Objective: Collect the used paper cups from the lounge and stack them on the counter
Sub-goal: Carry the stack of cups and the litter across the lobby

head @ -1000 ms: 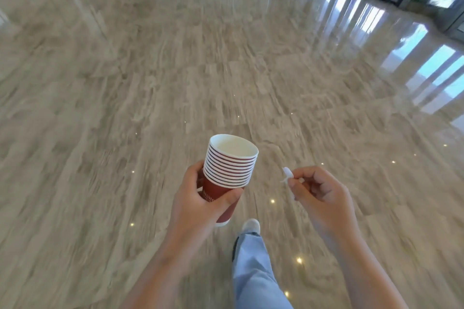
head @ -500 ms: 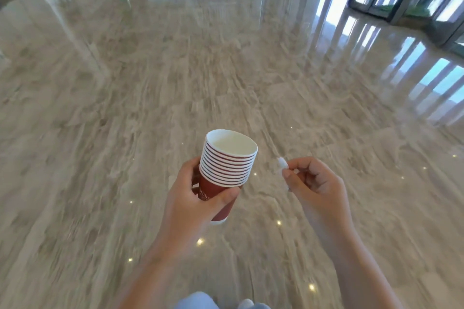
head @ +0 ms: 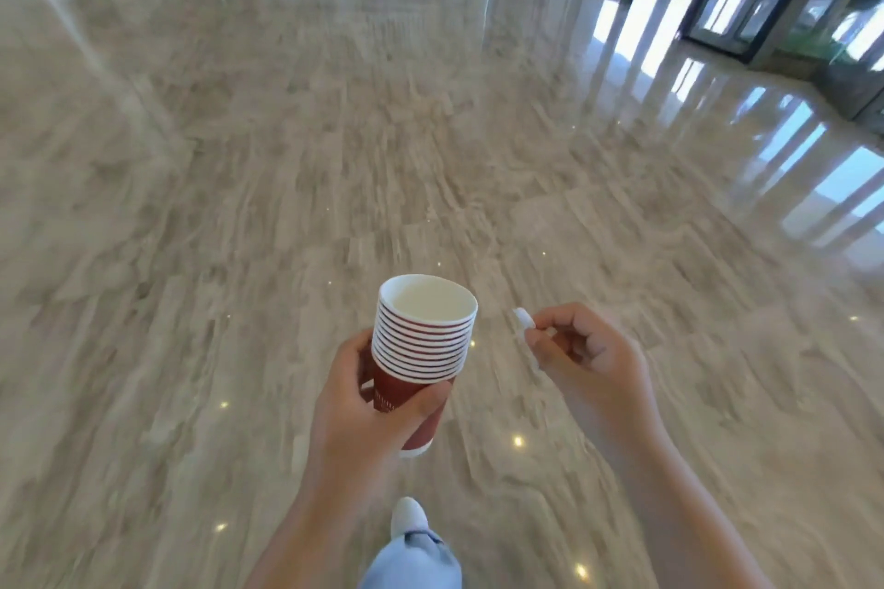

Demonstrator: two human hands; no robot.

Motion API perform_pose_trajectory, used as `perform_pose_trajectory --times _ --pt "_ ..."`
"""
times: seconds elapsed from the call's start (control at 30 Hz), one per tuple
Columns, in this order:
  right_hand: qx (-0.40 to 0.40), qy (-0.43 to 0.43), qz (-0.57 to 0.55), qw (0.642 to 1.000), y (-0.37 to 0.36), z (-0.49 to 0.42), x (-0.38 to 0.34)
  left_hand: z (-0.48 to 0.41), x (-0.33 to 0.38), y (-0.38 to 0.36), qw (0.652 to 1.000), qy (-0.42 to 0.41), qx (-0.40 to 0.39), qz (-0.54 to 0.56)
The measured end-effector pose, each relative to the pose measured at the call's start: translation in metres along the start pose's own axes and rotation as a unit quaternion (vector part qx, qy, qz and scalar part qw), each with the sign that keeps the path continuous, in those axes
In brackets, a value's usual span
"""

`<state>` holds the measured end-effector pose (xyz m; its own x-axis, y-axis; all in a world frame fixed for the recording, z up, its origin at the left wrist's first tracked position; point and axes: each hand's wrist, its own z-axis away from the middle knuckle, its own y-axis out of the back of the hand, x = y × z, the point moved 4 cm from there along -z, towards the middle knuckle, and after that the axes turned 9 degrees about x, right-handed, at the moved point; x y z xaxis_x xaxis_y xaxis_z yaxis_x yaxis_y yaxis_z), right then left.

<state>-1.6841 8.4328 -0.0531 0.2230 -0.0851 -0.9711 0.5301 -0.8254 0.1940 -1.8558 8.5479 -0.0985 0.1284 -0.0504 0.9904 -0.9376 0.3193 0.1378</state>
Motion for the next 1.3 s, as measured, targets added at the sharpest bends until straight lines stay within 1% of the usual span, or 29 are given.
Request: perform_pose_trajectory --times 0.13,0.23,0.4,0.5,0.67,0.8,0.9,1.0,1.1,1.3 --pt "-0.025 0.039 -0.008 0.999 -0.061 -0.095 -0.023 -0.101 0.014 -0.01 1.0 -0.003 0.014 0.005" --pt "-0.032 0.049 -0.002 0.998 -0.088 -0.151 -0.022 -0.164 0.021 -0.025 1.0 -0.012 0.015 0.006" --pt "-0.006 0.006 -0.005 1.0 -0.109 -0.236 0.01 -0.252 0.016 -0.062 1.0 0.003 0.002 0.004" --pt "-0.007 -0.003 0.0 1.0 -0.117 -0.297 0.031 -0.31 0.016 -0.094 1.0 0.003 -0.004 0.007" --pt "0.014 0.004 0.002 1.0 -0.121 -0.429 0.055 -0.424 0.027 -0.169 1.0 -0.009 -0.016 0.001" --pt "0.014 0.023 0.0 1.0 -0.127 -0.541 0.05 -0.52 0.047 -0.231 1.0 -0.002 -0.021 0.0" --pt "0.007 0.047 0.0 0.999 -0.138 -0.614 0.042 -0.585 0.062 -0.268 1.0 -0.017 -0.022 0.0" --pt "0.01 0.044 -0.004 0.999 -0.154 -0.672 0.045 -0.639 0.068 -0.292 1.0 -0.011 -0.014 0.015" --pt "-0.006 0.028 -0.001 1.0 -0.176 -0.721 0.056 -0.688 0.066 -0.308 1.0 -0.009 -0.002 0.011" --pt "-0.015 0.009 0.012 1.0 -0.243 -0.836 0.081 -0.817 0.046 -0.329 1.0 0.015 0.005 0.013"
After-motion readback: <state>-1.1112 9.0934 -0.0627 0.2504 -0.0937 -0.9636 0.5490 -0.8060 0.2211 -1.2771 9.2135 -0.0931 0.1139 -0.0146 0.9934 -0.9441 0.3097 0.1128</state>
